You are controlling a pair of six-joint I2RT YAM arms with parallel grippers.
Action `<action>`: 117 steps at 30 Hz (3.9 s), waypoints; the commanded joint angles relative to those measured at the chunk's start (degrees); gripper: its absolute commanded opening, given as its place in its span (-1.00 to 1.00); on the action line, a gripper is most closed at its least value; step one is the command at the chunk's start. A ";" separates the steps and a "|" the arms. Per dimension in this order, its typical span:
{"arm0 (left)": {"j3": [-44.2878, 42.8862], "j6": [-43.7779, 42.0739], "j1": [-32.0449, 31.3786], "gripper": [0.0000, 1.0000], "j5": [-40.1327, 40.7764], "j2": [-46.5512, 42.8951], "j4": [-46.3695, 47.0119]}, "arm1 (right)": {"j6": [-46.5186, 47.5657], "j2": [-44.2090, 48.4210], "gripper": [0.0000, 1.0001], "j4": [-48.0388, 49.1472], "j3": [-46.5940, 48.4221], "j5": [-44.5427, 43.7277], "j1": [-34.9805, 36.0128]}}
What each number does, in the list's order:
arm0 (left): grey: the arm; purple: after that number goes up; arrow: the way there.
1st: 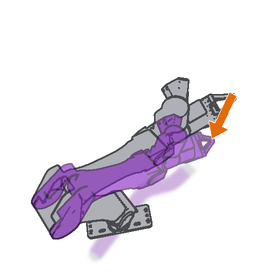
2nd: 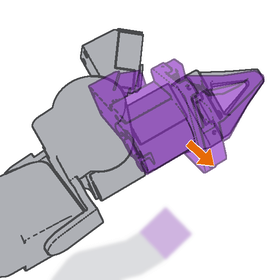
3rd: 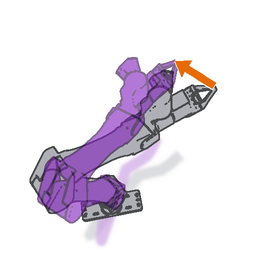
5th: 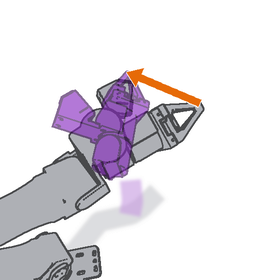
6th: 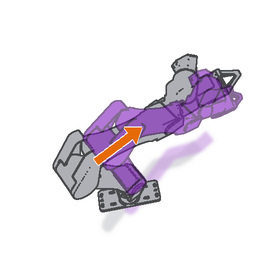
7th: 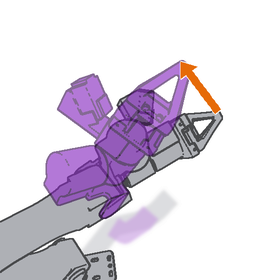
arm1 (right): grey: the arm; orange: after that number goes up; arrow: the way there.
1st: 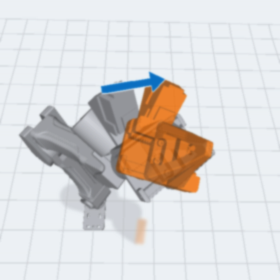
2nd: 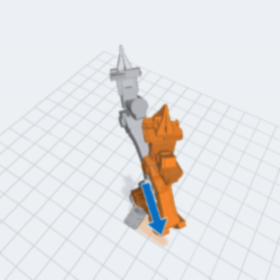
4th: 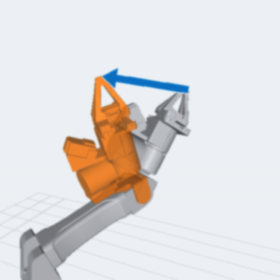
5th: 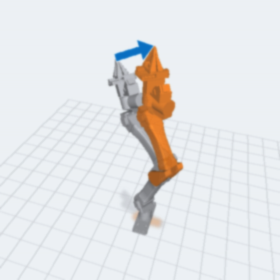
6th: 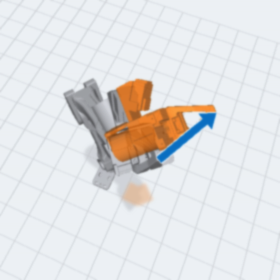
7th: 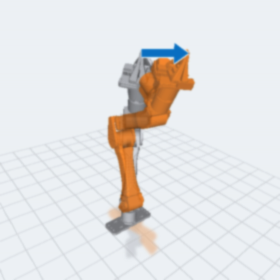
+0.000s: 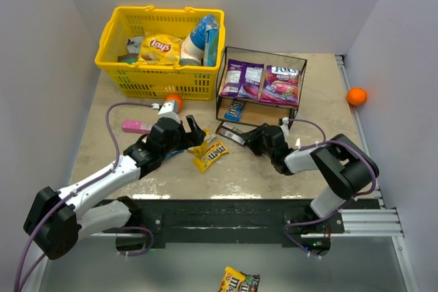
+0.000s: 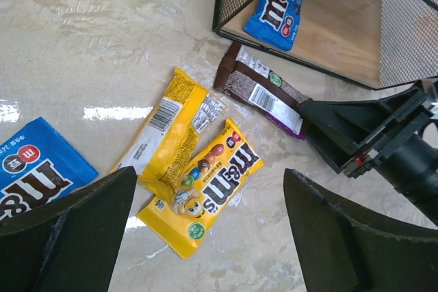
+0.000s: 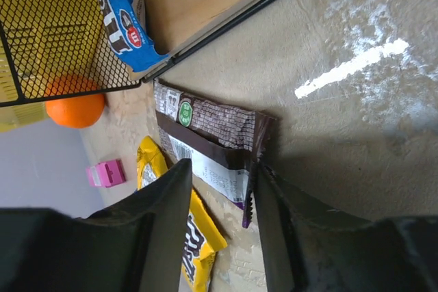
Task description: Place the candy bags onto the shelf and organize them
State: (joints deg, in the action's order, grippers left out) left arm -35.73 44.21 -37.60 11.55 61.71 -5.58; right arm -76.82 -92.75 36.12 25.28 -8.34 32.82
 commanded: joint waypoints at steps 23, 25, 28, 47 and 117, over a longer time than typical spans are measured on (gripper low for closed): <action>-0.05 -2.46 2.01 0.88 -2.06 -3.97 -0.74 | 1.14 27.50 -1.00 -8.42 -7.70 -5.19 -0.47; -0.31 -2.46 2.10 0.88 -2.32 -3.62 -0.66 | 1.67 31.47 -1.00 -11.40 -7.44 -6.77 -0.39; -0.66 -2.54 2.27 0.88 -2.58 -2.83 -0.48 | 2.81 37.28 -1.00 -16.49 -6.21 -10.37 -0.47; -1.89 -2.63 2.54 0.88 -3.03 -0.98 -0.92 | 7.91 38.44 -1.00 -13.36 -1.37 -24.26 -1.79; -2.33 -5.53 4.73 0.89 -3.55 -4.32 -5.14 | -19.77 -11.05 -1.00 2.74 10.93 -34.89 2.43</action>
State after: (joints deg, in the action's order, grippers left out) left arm -36.23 40.73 -33.61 7.84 58.39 -11.11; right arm -94.15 -105.65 42.48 34.83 -35.40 34.70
